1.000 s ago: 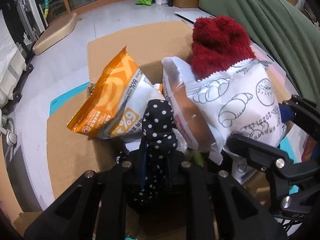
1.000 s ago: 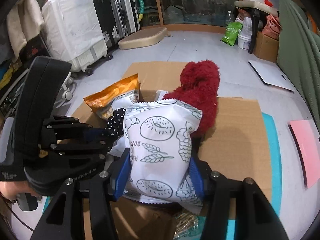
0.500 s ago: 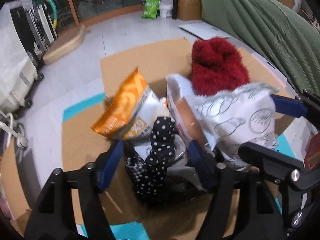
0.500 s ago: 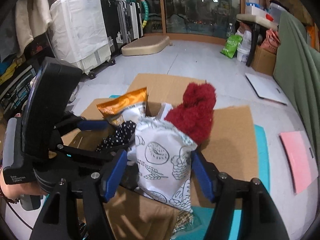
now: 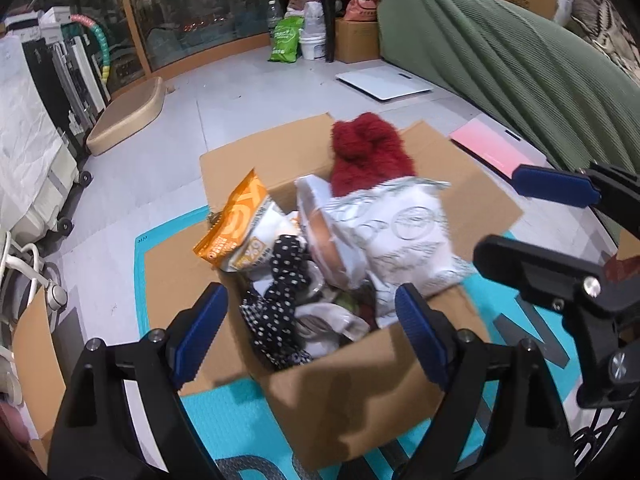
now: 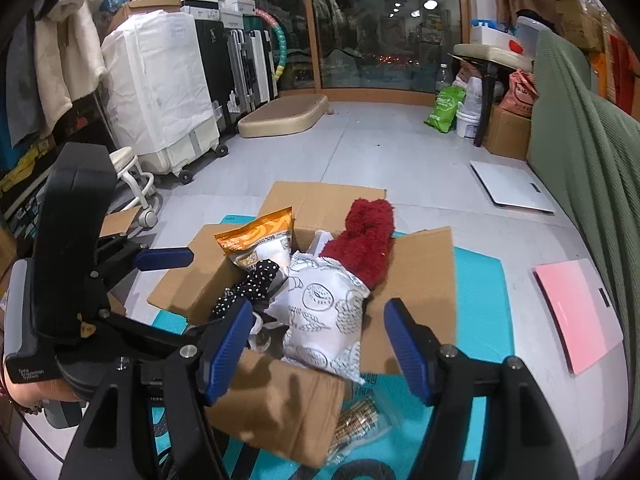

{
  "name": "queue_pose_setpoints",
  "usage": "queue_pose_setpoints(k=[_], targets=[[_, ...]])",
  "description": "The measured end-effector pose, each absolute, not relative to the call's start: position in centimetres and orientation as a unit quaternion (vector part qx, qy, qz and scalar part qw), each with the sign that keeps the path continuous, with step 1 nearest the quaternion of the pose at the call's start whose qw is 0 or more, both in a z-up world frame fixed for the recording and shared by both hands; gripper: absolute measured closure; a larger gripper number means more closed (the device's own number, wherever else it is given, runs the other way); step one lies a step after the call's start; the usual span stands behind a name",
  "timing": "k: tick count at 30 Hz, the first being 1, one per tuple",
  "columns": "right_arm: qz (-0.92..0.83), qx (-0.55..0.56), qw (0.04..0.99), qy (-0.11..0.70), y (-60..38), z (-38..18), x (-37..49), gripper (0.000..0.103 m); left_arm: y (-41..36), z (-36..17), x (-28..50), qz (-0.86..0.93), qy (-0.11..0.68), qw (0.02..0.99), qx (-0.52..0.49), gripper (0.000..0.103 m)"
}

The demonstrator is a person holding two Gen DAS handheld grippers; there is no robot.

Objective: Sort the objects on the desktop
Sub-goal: 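Move both tools back toward the clear stick bag on the mat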

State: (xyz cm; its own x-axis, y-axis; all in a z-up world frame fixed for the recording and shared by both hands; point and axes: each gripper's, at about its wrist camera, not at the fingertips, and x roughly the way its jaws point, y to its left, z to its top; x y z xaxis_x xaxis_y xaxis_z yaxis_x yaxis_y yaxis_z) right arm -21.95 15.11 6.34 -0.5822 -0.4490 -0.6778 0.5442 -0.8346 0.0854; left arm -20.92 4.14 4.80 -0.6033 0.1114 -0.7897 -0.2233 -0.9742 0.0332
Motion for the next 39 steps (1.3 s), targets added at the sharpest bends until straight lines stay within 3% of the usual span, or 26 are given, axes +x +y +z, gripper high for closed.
queue_pose_setpoints(k=[14, 39], targets=[[-0.887, 0.379, 0.258, 0.064, 19.2, 6.5, -17.6, 0.033, 5.8, 6.1, -16.5, 0.886, 0.034, 0.109, -0.450, 0.018], [-0.859, 0.466, 0.208, 0.033, 24.8, -2.4, -13.9, 0.033, 10.7, 0.4, -9.3, 0.857, 0.035, 0.163, -0.488, 0.018]])
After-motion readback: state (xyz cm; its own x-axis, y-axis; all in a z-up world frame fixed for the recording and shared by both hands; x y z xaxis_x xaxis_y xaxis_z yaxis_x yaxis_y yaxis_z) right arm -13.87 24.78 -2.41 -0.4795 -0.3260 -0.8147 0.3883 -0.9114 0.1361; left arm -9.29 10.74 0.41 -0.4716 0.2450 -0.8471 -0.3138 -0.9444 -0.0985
